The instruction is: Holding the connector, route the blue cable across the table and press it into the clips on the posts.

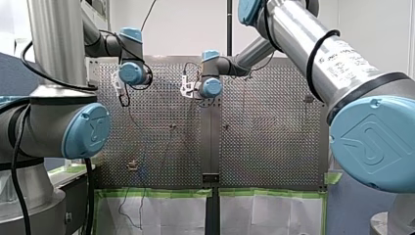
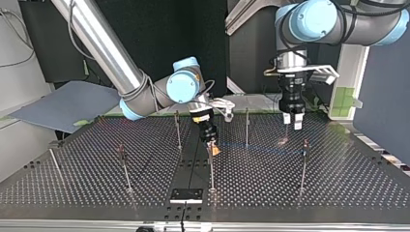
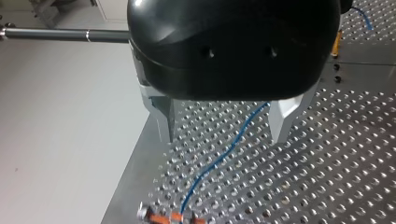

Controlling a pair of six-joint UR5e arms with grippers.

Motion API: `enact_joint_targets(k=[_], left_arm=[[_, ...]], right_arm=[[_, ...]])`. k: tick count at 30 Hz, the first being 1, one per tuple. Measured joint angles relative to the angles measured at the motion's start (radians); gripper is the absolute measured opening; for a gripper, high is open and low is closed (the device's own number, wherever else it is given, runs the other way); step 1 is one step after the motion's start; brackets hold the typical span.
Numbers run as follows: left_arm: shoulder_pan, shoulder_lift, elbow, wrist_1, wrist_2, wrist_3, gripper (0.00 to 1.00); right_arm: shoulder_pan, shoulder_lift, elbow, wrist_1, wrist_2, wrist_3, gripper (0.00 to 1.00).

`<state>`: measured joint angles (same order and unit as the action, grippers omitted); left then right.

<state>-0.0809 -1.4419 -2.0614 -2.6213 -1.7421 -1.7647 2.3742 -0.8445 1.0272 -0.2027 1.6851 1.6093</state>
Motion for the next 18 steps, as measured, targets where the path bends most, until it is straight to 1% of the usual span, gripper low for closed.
enact_joint_targets(k=[5, 11, 15, 18], left_arm=[[-0.046, -0.045, 0.045, 0.006, -0.044, 0.039, 1.00], [-0.099, -0.081, 0.099, 0.009, -0.095, 0.066, 1.00], [-0.131, -0.098, 0.131, 0.011, -0.114, 0.080, 1.00], [-0.156, -0.118, 0.156, 0.007, -0.129, 0.100, 1.00]], right_arm=[[0.000, 0.000, 0.000, 0.001, -0.001, -0.001, 0.00], [0.000, 0.000, 0.000, 0.001, -0.001, -0.003, 0.00], [0.000, 0.000, 0.000, 0.001, -0.002, -0.004, 0.00], [0.000, 0.000, 0.000, 0.001, -0.002, -0.004, 0.00]])
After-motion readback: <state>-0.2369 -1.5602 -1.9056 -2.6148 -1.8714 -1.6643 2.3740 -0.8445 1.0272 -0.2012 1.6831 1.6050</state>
